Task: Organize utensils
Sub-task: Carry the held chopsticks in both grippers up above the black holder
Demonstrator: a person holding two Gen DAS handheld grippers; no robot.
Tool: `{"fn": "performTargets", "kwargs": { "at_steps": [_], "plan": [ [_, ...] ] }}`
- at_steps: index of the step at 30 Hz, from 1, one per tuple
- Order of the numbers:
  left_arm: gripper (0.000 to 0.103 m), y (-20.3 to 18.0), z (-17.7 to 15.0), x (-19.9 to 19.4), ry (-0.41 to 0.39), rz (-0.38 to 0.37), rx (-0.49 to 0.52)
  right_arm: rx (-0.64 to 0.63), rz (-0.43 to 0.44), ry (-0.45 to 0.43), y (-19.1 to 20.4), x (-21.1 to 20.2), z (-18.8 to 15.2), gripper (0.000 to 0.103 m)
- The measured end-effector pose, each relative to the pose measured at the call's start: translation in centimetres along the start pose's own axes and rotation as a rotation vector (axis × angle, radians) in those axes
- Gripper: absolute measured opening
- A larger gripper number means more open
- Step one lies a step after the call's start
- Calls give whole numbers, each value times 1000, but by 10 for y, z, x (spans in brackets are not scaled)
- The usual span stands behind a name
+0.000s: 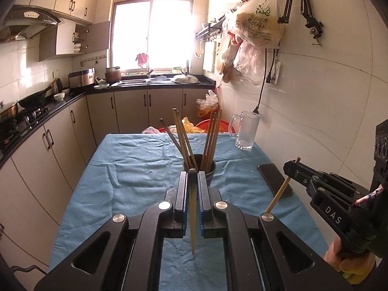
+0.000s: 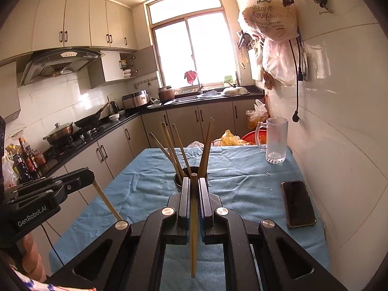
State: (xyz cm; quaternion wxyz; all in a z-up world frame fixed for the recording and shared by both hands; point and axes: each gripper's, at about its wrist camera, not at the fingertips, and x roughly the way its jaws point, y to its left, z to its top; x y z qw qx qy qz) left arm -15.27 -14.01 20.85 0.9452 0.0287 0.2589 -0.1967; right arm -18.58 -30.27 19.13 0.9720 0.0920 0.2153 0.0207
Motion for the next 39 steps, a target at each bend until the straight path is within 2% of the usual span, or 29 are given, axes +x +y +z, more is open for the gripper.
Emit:
{"fn": "performTargets", "kwargs": {
  "at_steps": [11, 39],
  "plan": [
    [7, -3, 5, -5, -32, 60, 41, -10, 3, -3, 3, 1, 5, 6],
    [7, -1, 11, -3, -12, 62, 41, -28, 9, -22, 11, -2, 18, 6]
  ]
}}
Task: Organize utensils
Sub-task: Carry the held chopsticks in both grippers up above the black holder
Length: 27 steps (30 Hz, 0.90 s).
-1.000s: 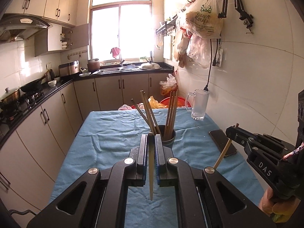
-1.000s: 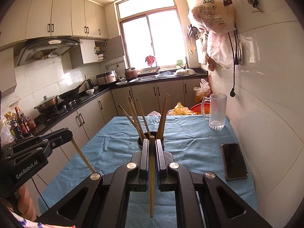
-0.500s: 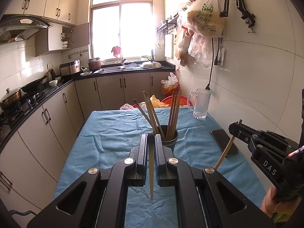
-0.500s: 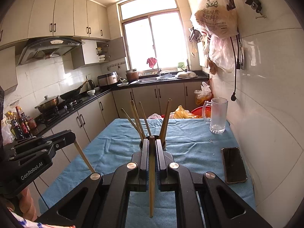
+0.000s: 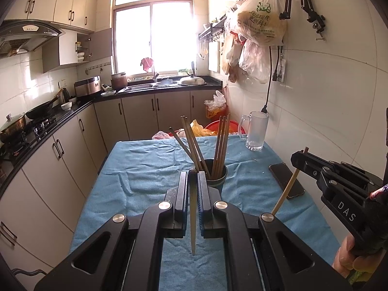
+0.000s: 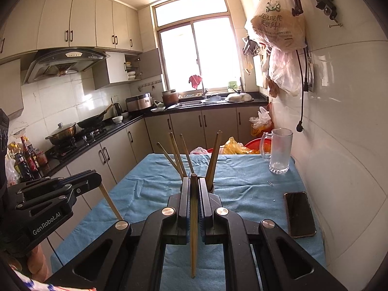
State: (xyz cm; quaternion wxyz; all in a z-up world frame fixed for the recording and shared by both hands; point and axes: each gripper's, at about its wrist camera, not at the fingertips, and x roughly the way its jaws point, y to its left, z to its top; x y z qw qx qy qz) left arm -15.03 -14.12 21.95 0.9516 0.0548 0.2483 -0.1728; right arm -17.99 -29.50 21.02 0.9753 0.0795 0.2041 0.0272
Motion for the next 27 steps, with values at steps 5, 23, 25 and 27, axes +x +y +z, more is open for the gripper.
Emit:
{"fn": "performTargets", "kwargs": {
  "at_steps": [5, 23, 25, 27],
  "plan": [
    [7, 0, 0, 1, 1, -1, 3, 10, 0, 3, -1, 4, 2, 6],
    [7, 5, 5, 5, -1, -12, 12, 27, 1, 10, -5, 15, 6, 6],
    [7, 6, 6, 6, 2, -19, 13, 26, 1, 11, -5, 19, 7, 6],
    [7, 9, 8, 7, 5, -29, 13, 27, 3, 8, -5, 22, 9, 6]
  ]
}}
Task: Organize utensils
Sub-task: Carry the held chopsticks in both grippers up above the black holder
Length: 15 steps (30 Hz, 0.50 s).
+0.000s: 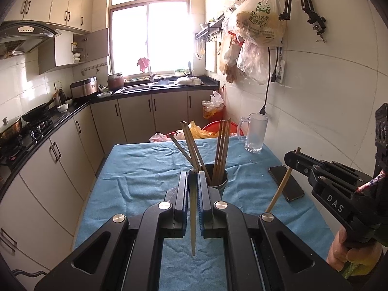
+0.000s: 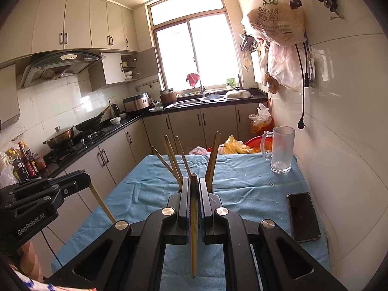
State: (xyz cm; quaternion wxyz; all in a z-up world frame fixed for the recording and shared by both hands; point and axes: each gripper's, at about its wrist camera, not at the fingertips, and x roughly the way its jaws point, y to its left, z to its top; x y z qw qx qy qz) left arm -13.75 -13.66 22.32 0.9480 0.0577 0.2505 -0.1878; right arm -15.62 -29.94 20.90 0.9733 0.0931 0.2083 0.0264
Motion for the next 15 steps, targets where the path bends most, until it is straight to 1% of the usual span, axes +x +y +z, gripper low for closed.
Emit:
{"fn": "performTargets", "kwargs": {
  "at_steps": [15],
  "plan": [
    [7, 9, 11, -7, -2, -25, -7, -3, 5, -18, 2, 6, 14, 6]
  ]
}}
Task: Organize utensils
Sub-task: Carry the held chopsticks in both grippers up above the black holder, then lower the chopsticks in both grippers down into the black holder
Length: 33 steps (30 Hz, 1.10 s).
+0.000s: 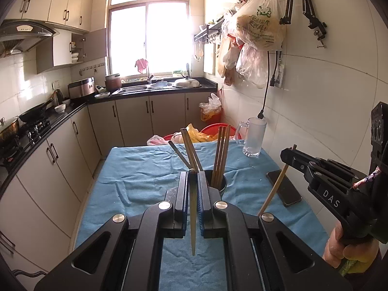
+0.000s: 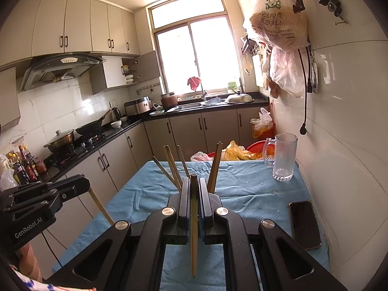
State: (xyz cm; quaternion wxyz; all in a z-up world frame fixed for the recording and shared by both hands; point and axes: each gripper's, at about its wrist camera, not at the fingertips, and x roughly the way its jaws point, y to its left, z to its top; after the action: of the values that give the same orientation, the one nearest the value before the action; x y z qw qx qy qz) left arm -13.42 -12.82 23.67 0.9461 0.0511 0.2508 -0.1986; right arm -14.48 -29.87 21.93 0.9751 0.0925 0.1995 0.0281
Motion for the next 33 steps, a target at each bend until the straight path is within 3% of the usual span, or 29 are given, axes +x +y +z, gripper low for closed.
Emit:
{"fn": "performTargets", "kwargs": {
  "at_steps": [24, 33],
  "plan": [
    [7, 24, 46, -13, -50, -66, -31, -8, 9, -31, 10, 20, 36, 6],
    [7, 34, 81, -21, -135, -78, -61, 8, -2, -78, 9, 30, 65, 6]
  ]
}}
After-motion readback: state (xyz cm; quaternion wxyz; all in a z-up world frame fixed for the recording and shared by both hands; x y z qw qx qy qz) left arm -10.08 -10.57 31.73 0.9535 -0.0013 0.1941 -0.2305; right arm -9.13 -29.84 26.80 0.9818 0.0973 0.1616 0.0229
